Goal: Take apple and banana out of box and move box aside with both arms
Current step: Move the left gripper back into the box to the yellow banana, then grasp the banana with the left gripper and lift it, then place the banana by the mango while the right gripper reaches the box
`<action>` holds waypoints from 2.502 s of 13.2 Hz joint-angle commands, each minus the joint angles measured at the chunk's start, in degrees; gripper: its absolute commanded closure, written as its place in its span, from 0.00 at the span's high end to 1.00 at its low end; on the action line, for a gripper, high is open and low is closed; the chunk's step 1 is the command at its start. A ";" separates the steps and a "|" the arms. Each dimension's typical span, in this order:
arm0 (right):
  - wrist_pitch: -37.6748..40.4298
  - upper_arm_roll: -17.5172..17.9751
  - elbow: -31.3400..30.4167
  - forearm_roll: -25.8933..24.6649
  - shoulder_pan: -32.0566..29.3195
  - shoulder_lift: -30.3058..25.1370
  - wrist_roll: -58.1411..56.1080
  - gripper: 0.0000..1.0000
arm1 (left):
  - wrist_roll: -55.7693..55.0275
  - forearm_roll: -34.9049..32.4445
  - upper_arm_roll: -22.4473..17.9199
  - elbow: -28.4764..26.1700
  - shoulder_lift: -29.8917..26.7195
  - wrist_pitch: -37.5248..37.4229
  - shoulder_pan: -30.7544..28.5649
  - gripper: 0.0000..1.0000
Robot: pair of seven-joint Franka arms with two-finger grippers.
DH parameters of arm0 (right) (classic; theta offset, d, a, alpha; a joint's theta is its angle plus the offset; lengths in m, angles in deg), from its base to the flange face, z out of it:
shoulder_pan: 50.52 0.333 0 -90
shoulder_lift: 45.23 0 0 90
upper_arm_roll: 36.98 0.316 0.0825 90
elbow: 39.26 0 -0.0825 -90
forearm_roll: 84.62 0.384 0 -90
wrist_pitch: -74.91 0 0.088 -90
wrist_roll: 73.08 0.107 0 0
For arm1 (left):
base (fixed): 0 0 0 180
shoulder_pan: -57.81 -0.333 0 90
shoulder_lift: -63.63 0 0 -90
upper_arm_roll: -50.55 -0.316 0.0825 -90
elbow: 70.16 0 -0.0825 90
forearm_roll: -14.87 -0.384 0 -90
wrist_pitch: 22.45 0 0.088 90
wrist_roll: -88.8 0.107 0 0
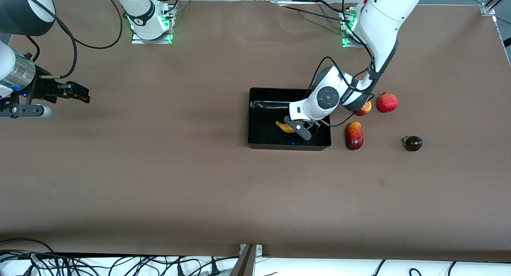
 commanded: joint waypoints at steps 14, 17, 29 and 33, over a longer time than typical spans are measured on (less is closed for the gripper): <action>0.72 0.09 0.87 0.18 -0.12 0.40 0.52 1.00 | -0.56 -6.41 -0.04 1.21 -10.93 -9.39 -2.63 0.00; 0.72 0.09 0.87 0.18 -0.12 0.40 0.52 1.00 | -0.39 -3.70 0.05 1.30 -16.56 -15.54 -5.17 0.00; -4.54 0.79 2.63 7.61 16.30 10.31 14.18 1.00 | 32.47 -1.56 -5.57 8.07 -4.46 -10.23 -27.07 0.00; -16.48 0.79 2.63 15.80 24.04 16.82 20.81 1.00 | 31.52 -3.15 -6.10 7.71 -0.14 -7.13 -26.81 0.30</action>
